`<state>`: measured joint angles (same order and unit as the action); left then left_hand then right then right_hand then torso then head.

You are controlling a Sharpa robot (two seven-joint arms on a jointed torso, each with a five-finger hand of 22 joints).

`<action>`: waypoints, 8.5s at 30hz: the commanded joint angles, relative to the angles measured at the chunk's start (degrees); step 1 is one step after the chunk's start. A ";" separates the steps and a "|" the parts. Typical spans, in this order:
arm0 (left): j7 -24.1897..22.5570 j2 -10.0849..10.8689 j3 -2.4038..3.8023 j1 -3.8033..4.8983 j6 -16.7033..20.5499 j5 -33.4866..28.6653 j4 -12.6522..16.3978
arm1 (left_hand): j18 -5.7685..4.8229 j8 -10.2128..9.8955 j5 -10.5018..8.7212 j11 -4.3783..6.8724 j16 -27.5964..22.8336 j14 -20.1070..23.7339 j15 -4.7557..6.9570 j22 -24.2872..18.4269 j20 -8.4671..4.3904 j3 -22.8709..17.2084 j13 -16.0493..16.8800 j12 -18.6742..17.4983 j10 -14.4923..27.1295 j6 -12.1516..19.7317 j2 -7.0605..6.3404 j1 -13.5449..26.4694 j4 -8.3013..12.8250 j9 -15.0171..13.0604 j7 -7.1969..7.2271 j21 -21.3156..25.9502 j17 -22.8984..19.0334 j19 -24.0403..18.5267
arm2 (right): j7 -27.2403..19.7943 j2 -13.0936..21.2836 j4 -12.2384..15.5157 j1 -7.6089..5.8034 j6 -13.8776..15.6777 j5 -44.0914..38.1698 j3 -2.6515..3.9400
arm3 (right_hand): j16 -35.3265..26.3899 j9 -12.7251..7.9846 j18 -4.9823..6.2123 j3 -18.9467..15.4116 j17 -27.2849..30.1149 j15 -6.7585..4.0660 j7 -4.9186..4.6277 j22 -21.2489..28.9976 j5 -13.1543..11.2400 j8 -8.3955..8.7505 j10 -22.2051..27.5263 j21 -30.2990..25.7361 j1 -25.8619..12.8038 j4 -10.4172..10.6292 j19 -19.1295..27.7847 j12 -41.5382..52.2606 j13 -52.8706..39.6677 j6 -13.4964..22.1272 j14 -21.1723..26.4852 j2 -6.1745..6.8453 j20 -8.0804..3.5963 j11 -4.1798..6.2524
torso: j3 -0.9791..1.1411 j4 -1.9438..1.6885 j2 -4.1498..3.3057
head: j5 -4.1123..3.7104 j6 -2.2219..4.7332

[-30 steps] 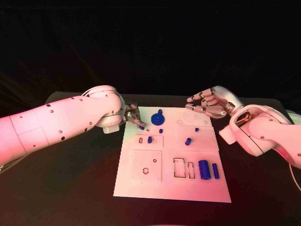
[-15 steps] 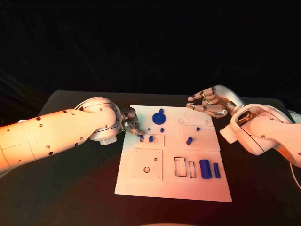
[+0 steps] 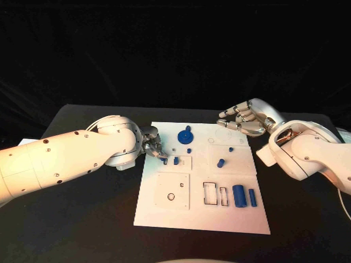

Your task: Assemble the parts on the task board

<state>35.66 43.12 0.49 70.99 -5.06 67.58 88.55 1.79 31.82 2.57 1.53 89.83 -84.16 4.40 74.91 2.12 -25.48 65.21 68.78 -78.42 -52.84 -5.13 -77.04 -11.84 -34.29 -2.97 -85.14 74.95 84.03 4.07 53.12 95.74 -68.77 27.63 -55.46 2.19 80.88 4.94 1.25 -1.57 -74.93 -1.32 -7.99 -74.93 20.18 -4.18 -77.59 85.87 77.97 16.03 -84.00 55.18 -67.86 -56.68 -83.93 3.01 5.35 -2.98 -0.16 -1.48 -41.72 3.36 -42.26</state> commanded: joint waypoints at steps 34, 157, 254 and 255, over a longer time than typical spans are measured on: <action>2.13 -1.59 -0.04 -0.83 -5.33 0.99 -1.12 | -0.24 0.21 0.34 0.02 0.17 -5.84 0.21 10.09 -0.44 -6.62 -0.29 -0.29 -0.39 -0.19 -0.39 -0.25 5.96 -4.55 0.35 -0.06 15.05 2.75 | -0.56 0.10 0.23 0.09 -0.74 -0.16 -0.01 | -0.37 0.07 0.77 -0.54 -2.17 0.09 0.04 -7.68 0.01 0.01 0.34 -0.36 0.09 0.09 -0.12 0.09 0.01 -0.35 -3.33 -0.75 -0.19 0.08 | 0.03 0.02 0.03 | 0.02 -0.49; -6.19 -1.45 0.10 -1.51 13.72 -5.53 -2.33 | 0.36 2.64 0.95 0.82 0.17 -5.84 1.18 8.79 -1.33 18.84 -0.88 -1.48 0.43 -1.56 1.54 25.23 -4.87 -9.90 1.46 2.63 15.05 1.87 | -0.52 0.51 0.44 0.17 -0.53 0.01 -0.10 | -0.64 0.07 0.82 -1.05 -1.87 0.10 0.02 -7.46 -0.02 0.03 0.47 -0.52 -0.27 0.28 0.03 -0.22 0.26 -0.30 -3.28 -1.03 -0.20 0.06 | 0.02 -0.06 0.08 | -0.98 -0.59; -23.19 -15.38 -0.83 -3.02 7.09 23.95 -14.08 | 3.03 -25.14 1.46 -5.94 -11.05 -1.28 -3.93 -0.14 3.18 -5.51 -61.14 -60.11 9.61 -10.72 -4.22 -9.01 9.78 25.70 -5.49 16.87 -8.73 -1.57 | -0.77 -0.44 -0.01 0.22 -0.71 -0.05 -0.16 | -0.59 0.08 0.81 -1.14 -1.98 0.07 0.05 -7.52 0.28 0.01 0.41 -0.50 0.01 0.09 -0.03 -0.06 0.20 -0.34 -3.32 -1.33 -0.21 0.10 | 0.05 -0.01 0.12 | -2.17 -0.54; -23.62 -15.22 -0.82 -3.06 7.84 23.66 -13.83 | 3.00 -25.31 1.56 -5.99 -11.02 -1.30 -3.96 0.04 3.18 -6.05 -61.15 -60.41 9.50 -10.74 -4.31 -9.06 10.13 25.79 -5.53 16.68 -8.75 -1.53 | -0.78 -0.44 -0.02 0.22 -0.70 -0.05 -0.16 | -0.59 0.08 0.81 -1.14 -1.98 0.07 0.05 -7.52 0.28 0.01 0.41 -0.50 0.01 0.09 -0.03 -0.06 0.20 -0.34 -3.32 -1.33 -0.21 0.10 | 0.05 -0.01 0.12 | -2.17 -0.54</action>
<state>12.99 27.81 -0.01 68.44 2.18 91.73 74.63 5.82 6.63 3.83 -4.52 78.50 -83.97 0.32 74.89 5.30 -31.34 3.99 8.42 -68.69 -63.27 -8.93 -85.91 -1.72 -8.53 -8.48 -68.35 66.15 82.10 3.88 52.75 95.68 -68.58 27.51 -55.22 2.02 80.54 4.94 1.24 -2.43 -74.91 -1.32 -7.99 -74.94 20.18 -4.18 -77.59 85.65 78.04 16.28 -84.00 55.18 -67.65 -56.68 -83.92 2.18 5.35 -2.98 -0.10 -1.51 -41.62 1.16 -42.85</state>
